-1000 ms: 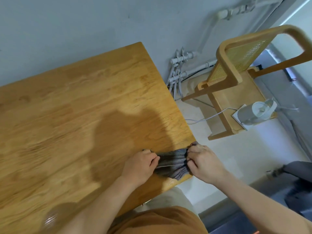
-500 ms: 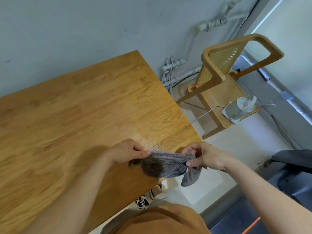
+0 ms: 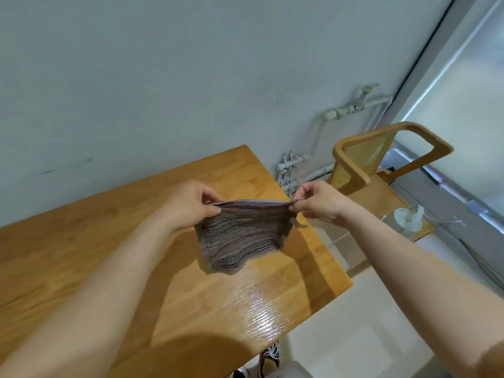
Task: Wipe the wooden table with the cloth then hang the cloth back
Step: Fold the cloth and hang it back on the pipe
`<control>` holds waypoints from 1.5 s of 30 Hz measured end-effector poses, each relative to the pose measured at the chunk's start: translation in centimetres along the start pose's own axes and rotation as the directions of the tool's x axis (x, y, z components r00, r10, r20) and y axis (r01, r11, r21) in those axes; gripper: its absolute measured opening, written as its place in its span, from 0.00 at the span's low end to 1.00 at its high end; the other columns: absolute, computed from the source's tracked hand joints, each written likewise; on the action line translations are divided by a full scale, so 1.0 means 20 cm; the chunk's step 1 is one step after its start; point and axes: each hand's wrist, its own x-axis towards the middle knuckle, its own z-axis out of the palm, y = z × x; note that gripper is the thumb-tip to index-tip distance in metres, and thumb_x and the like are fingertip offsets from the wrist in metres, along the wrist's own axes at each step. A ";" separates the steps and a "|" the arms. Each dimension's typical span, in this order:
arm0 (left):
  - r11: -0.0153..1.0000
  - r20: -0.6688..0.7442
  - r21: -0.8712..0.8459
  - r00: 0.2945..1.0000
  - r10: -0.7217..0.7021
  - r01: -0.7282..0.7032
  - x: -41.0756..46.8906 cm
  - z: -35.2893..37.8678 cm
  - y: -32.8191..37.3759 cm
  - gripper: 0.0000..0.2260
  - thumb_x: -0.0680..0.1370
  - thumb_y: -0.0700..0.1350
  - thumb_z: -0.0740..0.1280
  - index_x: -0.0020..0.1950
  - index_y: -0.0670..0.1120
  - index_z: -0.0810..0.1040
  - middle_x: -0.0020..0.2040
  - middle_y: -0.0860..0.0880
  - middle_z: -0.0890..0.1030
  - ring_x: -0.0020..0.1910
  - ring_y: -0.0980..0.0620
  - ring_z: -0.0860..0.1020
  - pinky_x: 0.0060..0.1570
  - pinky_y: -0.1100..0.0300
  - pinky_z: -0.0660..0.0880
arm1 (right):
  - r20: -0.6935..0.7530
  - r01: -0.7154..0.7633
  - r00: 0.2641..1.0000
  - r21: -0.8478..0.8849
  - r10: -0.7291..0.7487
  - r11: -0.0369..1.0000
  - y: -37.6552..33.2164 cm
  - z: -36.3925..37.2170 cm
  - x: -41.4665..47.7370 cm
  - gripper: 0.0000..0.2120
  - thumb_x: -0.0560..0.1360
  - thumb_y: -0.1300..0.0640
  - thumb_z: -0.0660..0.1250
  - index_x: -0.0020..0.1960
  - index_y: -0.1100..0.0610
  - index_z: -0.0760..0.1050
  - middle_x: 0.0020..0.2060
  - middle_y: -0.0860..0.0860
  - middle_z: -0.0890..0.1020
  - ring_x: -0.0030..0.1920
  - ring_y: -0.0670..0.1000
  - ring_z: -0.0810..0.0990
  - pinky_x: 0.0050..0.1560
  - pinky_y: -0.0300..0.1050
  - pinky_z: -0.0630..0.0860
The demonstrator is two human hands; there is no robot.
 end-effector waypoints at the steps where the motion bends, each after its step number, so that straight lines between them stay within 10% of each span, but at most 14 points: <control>1: 0.998 -0.084 0.060 0.996 0.021 -0.016 0.01 -0.04 0.00 0.05 0.74 0.43 0.71 0.47 0.51 0.83 0.45 0.52 0.84 0.45 0.52 0.79 0.44 0.60 0.72 | -0.061 0.031 0.998 -0.068 -0.035 0.997 -0.05 -0.03 0.05 0.11 0.68 0.65 0.75 0.35 0.56 0.74 0.37 0.55 0.80 0.38 0.50 0.77 0.42 0.45 0.73; 10: 0.881 -0.579 0.391 0.673 0.459 -0.264 -0.02 -0.09 -0.09 0.10 0.75 0.45 0.66 0.51 0.44 0.84 0.45 0.43 0.85 0.43 0.43 0.83 0.42 0.52 0.79 | -0.483 0.233 0.730 -0.489 -0.483 0.841 -0.16 -0.03 0.08 0.04 0.70 0.63 0.72 0.40 0.56 0.78 0.39 0.51 0.78 0.42 0.53 0.74 0.39 0.43 0.66; 14: 0.813 -0.344 0.429 0.761 0.550 -0.393 -0.16 0.20 -0.32 0.07 0.73 0.42 0.70 0.48 0.45 0.85 0.44 0.46 0.85 0.39 0.47 0.84 0.36 0.55 0.81 | -0.272 0.218 0.850 -0.596 -0.450 0.773 0.21 0.12 0.03 0.03 0.70 0.63 0.72 0.42 0.57 0.80 0.36 0.45 0.72 0.45 0.54 0.73 0.40 0.43 0.66; 20: 0.942 0.101 0.307 0.989 0.110 -0.136 -0.35 0.63 -0.48 0.10 0.81 0.47 0.59 0.52 0.56 0.80 0.52 0.58 0.80 0.54 0.56 0.78 0.50 0.67 0.68 | 0.019 0.198 0.967 -0.682 -0.253 0.704 0.64 0.30 -0.10 0.09 0.66 0.65 0.71 0.41 0.54 0.77 0.39 0.49 0.80 0.47 0.52 0.74 0.42 0.43 0.68; 29: 0.984 0.617 0.168 0.773 -0.148 0.054 -0.38 0.69 -0.45 0.08 0.75 0.47 0.70 0.54 0.51 0.83 0.47 0.59 0.80 0.45 0.63 0.77 0.44 0.70 0.70 | 0.443 0.103 0.860 -0.635 0.252 0.765 0.69 0.26 -0.22 0.07 0.69 0.60 0.74 0.42 0.50 0.79 0.39 0.47 0.81 0.39 0.45 0.77 0.38 0.34 0.71; 35: 0.970 0.266 0.029 0.933 -0.241 0.242 -0.28 0.64 -0.47 0.05 0.77 0.45 0.67 0.49 0.55 0.80 0.46 0.59 0.77 0.48 0.58 0.75 0.47 0.62 0.70 | 0.272 -0.108 0.947 -0.231 0.171 0.967 0.68 0.21 -0.10 0.07 0.71 0.65 0.74 0.37 0.55 0.80 0.34 0.50 0.81 0.39 0.49 0.79 0.48 0.49 0.78; 45: 0.936 -0.106 -0.082 0.931 -0.350 0.343 -0.07 0.68 -0.49 0.09 0.77 0.45 0.68 0.55 0.45 0.82 0.55 0.46 0.82 0.54 0.50 0.78 0.49 0.63 0.69 | -0.091 -0.103 0.993 -0.275 0.080 0.956 0.67 0.34 0.17 0.07 0.73 0.62 0.70 0.39 0.56 0.74 0.34 0.52 0.79 0.36 0.52 0.77 0.40 0.46 0.76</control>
